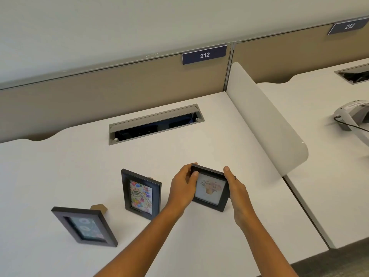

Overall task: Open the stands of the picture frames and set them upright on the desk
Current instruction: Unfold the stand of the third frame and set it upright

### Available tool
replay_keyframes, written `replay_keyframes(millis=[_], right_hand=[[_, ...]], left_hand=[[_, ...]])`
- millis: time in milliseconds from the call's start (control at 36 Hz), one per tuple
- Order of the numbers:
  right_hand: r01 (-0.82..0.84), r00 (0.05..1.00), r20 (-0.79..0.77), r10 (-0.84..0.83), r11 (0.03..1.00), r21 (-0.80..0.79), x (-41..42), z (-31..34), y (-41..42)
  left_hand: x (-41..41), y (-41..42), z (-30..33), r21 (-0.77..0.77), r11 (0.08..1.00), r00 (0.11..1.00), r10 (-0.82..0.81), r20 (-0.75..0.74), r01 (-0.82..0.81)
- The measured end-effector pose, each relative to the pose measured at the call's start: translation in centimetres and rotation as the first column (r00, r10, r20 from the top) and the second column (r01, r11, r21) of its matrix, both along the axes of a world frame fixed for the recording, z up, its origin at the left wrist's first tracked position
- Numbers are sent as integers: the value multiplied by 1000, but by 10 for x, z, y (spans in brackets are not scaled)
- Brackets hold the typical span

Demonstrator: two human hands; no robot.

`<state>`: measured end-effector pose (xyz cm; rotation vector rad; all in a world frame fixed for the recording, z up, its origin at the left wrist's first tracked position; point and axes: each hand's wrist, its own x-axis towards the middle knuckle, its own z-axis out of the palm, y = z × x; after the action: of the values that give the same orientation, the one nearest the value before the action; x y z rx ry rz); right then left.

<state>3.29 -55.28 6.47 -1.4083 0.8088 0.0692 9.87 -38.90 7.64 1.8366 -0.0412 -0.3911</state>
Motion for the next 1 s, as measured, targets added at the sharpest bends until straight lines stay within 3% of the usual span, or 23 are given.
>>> replay_keyframes(millis=[139,222,306,472,806,1000], right_hand=[[-16,999,-43,13,998,-60,-1,3,1],[-47,997,-66,35,983,-177,-3,5,1],[-101,992,-111,64,922,-375,-6,5,-1],[-67,997,-24,67,768,-637,-13,9,2],[29,971,148,190,516,-856,-28,19,26],[65,939,205,275,443,-894,-31,27,51]], left_hand=[[-7,1,0,59,998,999,-38,-13,39],[-12,3,2,108,992,997,-70,6,69],[-17,5,4,144,982,992,-127,10,124],[-26,8,6,267,942,967,-235,97,202],[-47,30,33,304,929,923,-291,251,210],[-52,60,40,312,929,902,-297,314,198]])
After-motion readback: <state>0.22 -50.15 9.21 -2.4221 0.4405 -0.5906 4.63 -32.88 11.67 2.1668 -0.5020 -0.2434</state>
